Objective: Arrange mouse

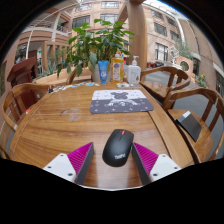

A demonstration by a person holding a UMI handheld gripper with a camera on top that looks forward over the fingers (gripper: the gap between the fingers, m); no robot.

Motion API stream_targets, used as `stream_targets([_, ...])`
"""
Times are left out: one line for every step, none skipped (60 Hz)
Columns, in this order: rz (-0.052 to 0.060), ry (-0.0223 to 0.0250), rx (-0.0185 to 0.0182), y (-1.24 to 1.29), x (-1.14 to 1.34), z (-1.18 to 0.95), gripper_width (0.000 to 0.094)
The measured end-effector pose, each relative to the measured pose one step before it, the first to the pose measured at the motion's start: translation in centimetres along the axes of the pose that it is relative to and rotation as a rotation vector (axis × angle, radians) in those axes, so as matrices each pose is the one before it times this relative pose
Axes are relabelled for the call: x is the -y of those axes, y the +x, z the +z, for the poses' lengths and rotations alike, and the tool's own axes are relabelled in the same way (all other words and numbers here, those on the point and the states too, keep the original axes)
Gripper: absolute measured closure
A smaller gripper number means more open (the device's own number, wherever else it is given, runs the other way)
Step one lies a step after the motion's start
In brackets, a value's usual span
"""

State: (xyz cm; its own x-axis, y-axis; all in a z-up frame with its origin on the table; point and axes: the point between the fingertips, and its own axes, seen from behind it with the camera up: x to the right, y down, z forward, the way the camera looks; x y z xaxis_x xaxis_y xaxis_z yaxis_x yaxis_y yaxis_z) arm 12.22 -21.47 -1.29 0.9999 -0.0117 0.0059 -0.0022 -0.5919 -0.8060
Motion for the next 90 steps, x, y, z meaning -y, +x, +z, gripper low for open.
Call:
stream_targets([-0.0007, 0.00045, -0.00719, 0.136, 0.228, 0.315, 0.0178])
stream_targets([-0.0013, 0.00214, -0.00676, 0.092, 0.251, 0.264, 0.0204])
stream_targets([0.0005, -0.00038, -0.00546, 0.047, 0.182, 0.281, 0.0227])
stream_targets([0.003, -0.00032, -0.00388, -0.001, 0.185, 0.245, 0.0252])
stream_targets([0.0053, -0.00116, 0.00033, 0.094, 0.031, 0.202, 0.0278])
stream_targets([0.0043, -0.00267, -0.00253, -0.072, 0.156, 0.163, 0.0309])
stream_targets([0.0022, -0.0021, -0.00372, 0.009, 0.18, 0.182, 0.0347])
stream_targets([0.0003, -0.00162, -0.00436, 0.015, 0.115, 0.151, 0.0389])
stream_targets([-0.0006, -0.00164, -0.00515, 0.057, 0.097, 0.143, 0.0424])
stream_targets([-0.0019, -0.00087, -0.00306, -0.005, 0.079, 0.101, 0.0478])
stream_targets([0.0024, -0.00071, 0.00029, -0.088, 0.074, 0.085, 0.0478])
stream_targets([0.0015, -0.00291, -0.00084, -0.054, -0.013, 0.06, 0.0482])
stream_targets([-0.0001, 0.00176, -0.00337, 0.053, 0.119, 0.138, 0.0492])
stream_targets([-0.0016, -0.00099, -0.00201, 0.011, 0.022, 0.015, 0.0499])
stream_targets([-0.0035, -0.00023, -0.00068, -0.018, 0.026, -0.003, 0.0509])
stream_targets([-0.0041, -0.00002, -0.00051, -0.031, 0.019, 0.023, 0.0519])
stream_targets([-0.0025, 0.00004, 0.00052, -0.022, 0.012, -0.013, 0.053])
stream_targets([-0.0003, -0.00007, 0.00093, -0.04, 0.017, -0.017, 0.0543])
stream_targets([0.0012, 0.00019, 0.00163, -0.019, 0.014, -0.023, 0.0551])
stream_targets([0.0031, -0.00114, 0.00173, -0.004, -0.021, 0.004, 0.0562])
stream_targets([0.0024, 0.00029, 0.00147, -0.02, -0.046, 0.011, 0.057])
stream_targets([-0.0012, -0.00115, 0.00314, -0.002, 0.04, 0.011, 0.0578])
stream_targets([-0.0027, -0.00175, 0.00351, -0.03, 0.009, 0.04, 0.058])
stream_targets([-0.0034, 0.00019, 0.00375, 0.005, 0.084, 0.03, 0.0597])
stream_targets([0.005, -0.00091, 0.00351, 0.012, 0.014, 0.034, 0.0598])
stream_targets([0.0065, -0.00282, 0.00431, 0.007, -0.01, 0.003, 0.0605])
stream_targets([0.002, -0.00007, 0.00322, 0.003, 0.029, -0.022, 0.0606])
stream_targets([-0.0025, -0.00579, 0.00126, 0.028, -0.085, -0.045, 0.0604])
stream_targets([-0.004, -0.0039, -0.00036, 0.035, -0.002, -0.062, 0.0604])
stream_targets([-0.0017, -0.00309, 0.00073, 0.017, 0.029, -0.137, 0.0604])
stream_targets([0.0006, -0.00034, 0.00377, -0.045, 0.12, -0.198, 0.0604])
stream_targets([0.0047, 0.00509, 0.00725, -0.138, 0.253, -0.321, 0.0604])
stream_targets([0.0062, 0.00791, 0.01053, -0.209, 0.363, -0.396, 0.0604])
stream_targets([0.0016, 0.00729, 0.01324, -0.282, 0.403, -0.45, 0.0603])
stream_targets([-0.0039, 0.00653, 0.01417, -0.31, 0.42, -0.501, 0.0603])
stream_targets([-0.0042, 0.0092, 0.014, -0.3, 0.565, -0.536, 0.0603])
stream_targets([0.0009, 0.01465, 0.01407, -0.345, 0.673, -0.574, 0.0603])
stream_targets([0.0011, 0.01693, 0.01084, -0.497, 0.899, -0.582, 0.0603])
stream_targets([-0.0021, 0.01852, 0.01532, -0.412, 0.941, -0.515, 0.0603])
stream_targets([-0.0068, 0.0175, 0.01567, -0.41, 0.999, -0.508, 0.0603])
stream_targets([-0.0068, 0.01819, 0.01481, -0.385, 1.07, -0.452, 0.0604])
stream_targets([-0.003, 0.02098, 0.01319, -0.333, 1.227, -0.448, 0.0603])
stream_targets([0.0011, 0.02463, 0.01174, -0.289, 1.32, -0.349, 0.0603])
stream_targets([0.0025, 0.0273, 0.01476, -0.116, 1.364, -0.296, 0.0602])
stream_targets([-0.0019, 0.02408, 0.01123, -0.227, 1.312, -0.179, 0.0603])
stream_targets([-0.0055, 0.02128, 0.01018, -0.164, 1.276, -0.066, 0.0601])
stream_targets([-0.0068, 0.02032, 0.00739, -0.033, 1.248, -0.006, 0.0602])
stream_targets([-0.0019, 0.02091, 0.00497, 0.138, 1.361, -0.012, 0.0603])
stream_targets([-0.0024, 0.01663, -0.00271, -0.09, 1.323, 0.323, 0.0603])
stream_targets([-0.0016, 0.02235, -0.00117, 0.166, 1.151, 0.293, 0.0603])
stream_targets([-0.0032, 0.02133, -0.0021, 0.225, 1.1, 0.446, 0.0602])
stream_targets([-0.006, 0.01808, -0.00247, 0.278, 0.994, 0.508, 0.0602])
stream_targets([-0.0074, 0.01258, -0.00586, 0.366, 0.776, 0.665, 0.0603])
stream_targets([-0.0058, 0.00938, -0.00789, 0.456, 0.612, 0.734, 0.0604])
stream_targets([-0.0029, 0.00791, -0.01009, 0.494, 0.536, 0.809, 0.0603])
stream_targets([-0.0006, 0.00735, -0.01026, 0.506, 0.391, 0.877, 0.0605])
stream_targets([0.002, 0.01511, -0.00219, 1.018, 0.121, 0.747, 0.0605])
stream_targets([-0.0003, -0.00269, -0.01235, 0.073, 0.457, 1.084, 0.0604])
stream_targets([-0.0011, -0.0016, -0.01074, 0.473, 0.041, 1.118, 0.0605])
stream_targets([-0.0016, -0.0063, -0.01273, 0.51, -0.176, 1.132, 0.0605])
stream_targets([-0.003, -0.01143, -0.0128, 0.488, -0.35, 1.159, 0.0606])
stream_targets([-0.0038, -0.01447, -0.01042, 0.455, -0.481, 1.16, 0.0606])
stream_targets([-0.0021, -0.01579, -0.00773, 0.37, -0.539, 1.152, 0.0606])
stream_targets([0.0009, -0.01592, -0.00689, 0.337, -0.628, 1.194, 0.0605])
stream_targets([0.0022, -0.00622, -0.00401, 0.837, -1.756, 1.165, 0.0605])
stream_targets([0.004, -0.03352, -0.00778, 0.006, 0.157, 0.945, 0.0604])
stream_targets([-0.0001, -0.02014, -0.00432, 0.375, -1.076, 1.111, 0.0605])
stream_targets([0.0016, -0.02661, -0.00421, 0.24, -0.882, 1.037, 0.0604])
stream_targets([0.0029, -0.02492, -0.00448, 0.205, -0.872, 0.984, 0.0604])
stream_targets([0.0046, -0.02291, -0.00429, 0.198, -0.84, 0.932, 0.0603])
stream_targets([0.0046, -0.02129, -0.00293, 0.151, -0.845, 0.868, 0.0603])
stream_targets([0.0024, -0.02157, -0.00206, 0.13, -0.842, 0.821, 0.0602])
stream_targets([-0.0017, -0.01888, -0.0023, 0.205, -1.114, 1.041, 0.0602])
stream_targets([-0.0019, -0.01687, -0.0033, 0.114, -0.76, 0.534, 0.0601])
stream_targets([-0.0021, -0.01884, -0.00412, 0.122, -0.653, 0.561, 0.0601])
stream_targets([0.0009, -0.0157, -0.00331, 0.114, -0.592, 0.56, 0.0597])
stream_targets([0.0039, -0.01332, -0.00282, 0.075, -0.538, 0.478, 0.0583])
stream_targets([0.0036, -0.01126, -0.00239, 0.061, -0.521, 0.432, 0.0582])
stream_targets([0.0003, -0.01136, -0.00259, 0.065, -0.536, 0.378, 0.0573])
stream_targets([-0.0012, -0.01146, -0.00312, 0.087, -0.51, 0.359, 0.0572])
stream_targets([-0.0011, -0.01325, -0.00194, 0.102, -0.429, 0.656, 0.0572])
stream_targets([0.0012, -0.00576, -0.00375, 0.096, -0.705, 0.177, 0.0559])
stream_targets([0.0042, -0.00619, -0.00304, 0.077, -0.335, 0.148, 0.0557])
stream_targets([0.0046, -0.00485, -0.00226, 0.041, -0.267, 0.126, 0.0543])
stream_targets([0.0039, -0.0022, -0.00048, 0.015, -0.199, 0.088, 0.0533])
stream_targets([0.0021, -0.0005, 0.00038, -0.028, -0.204, 0.01, 0.0524])
stream_targets([-0.0029, 0.01495, -0.00002, 0.028, 0.288, 0.022, 0.0516])
stream_targets([-0.0042, 0.00531, -0.0012, 0.048, 0.045, -0.023, 0.0503])
stream_targets([-0.0049, -0.01076, -0.00174, 0.052, 0.129, 0.168, 0.0498])
stream_targets([-0.0045, -0.0044, -0.00087, 0.029, -0.209, 0.02, 0.0486])
